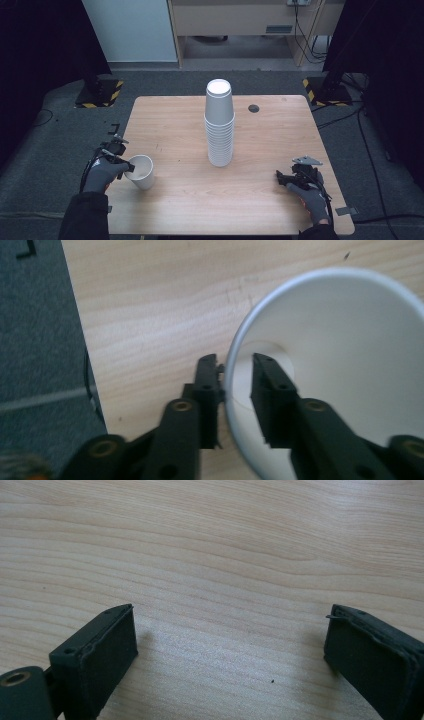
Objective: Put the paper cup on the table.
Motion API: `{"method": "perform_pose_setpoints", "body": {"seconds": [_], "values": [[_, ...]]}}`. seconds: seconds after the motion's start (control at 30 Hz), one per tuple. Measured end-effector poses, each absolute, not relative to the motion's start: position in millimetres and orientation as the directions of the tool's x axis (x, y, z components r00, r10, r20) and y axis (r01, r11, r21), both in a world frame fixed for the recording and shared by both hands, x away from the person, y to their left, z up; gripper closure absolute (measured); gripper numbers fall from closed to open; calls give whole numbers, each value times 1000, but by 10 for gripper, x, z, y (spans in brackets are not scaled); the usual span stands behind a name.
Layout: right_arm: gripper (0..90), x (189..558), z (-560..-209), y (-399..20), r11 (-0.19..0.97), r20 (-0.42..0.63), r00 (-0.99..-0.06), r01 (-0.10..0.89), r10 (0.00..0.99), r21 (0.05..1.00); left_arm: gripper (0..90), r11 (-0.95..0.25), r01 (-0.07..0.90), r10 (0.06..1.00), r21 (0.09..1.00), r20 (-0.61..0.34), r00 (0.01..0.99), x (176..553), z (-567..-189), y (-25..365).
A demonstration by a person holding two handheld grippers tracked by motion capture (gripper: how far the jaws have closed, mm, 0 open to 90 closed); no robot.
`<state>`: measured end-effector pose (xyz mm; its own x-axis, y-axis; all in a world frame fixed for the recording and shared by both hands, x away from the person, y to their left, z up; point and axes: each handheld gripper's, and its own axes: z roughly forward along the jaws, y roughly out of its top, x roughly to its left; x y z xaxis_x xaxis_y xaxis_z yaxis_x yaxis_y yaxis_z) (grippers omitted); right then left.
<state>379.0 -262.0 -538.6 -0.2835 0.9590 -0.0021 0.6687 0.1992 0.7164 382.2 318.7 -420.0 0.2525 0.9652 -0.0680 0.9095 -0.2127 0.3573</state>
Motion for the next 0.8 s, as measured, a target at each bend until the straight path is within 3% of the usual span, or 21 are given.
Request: {"method": "perform_pose_setpoints", "body": {"seconds": [0.33, 0.53, 0.8], "values": [[68, 3791, -5387, -2621, 201, -3, -286, 668, 958, 717, 510, -166, 783, 959, 599, -86, 269, 3649, -4155, 3212], [68, 3791, -5387, -2620, 199, -2, -284, 669, 959, 716, 421, -104, 618, 962, 779, -78, 261, 3497, -4163, 3205], [56, 3794, -5391, -2618, 190, 3, -275, 672, 961, 716, 363, 19, 392, 959, 920, -127, 252, 3309, -4304, 3218]]}}
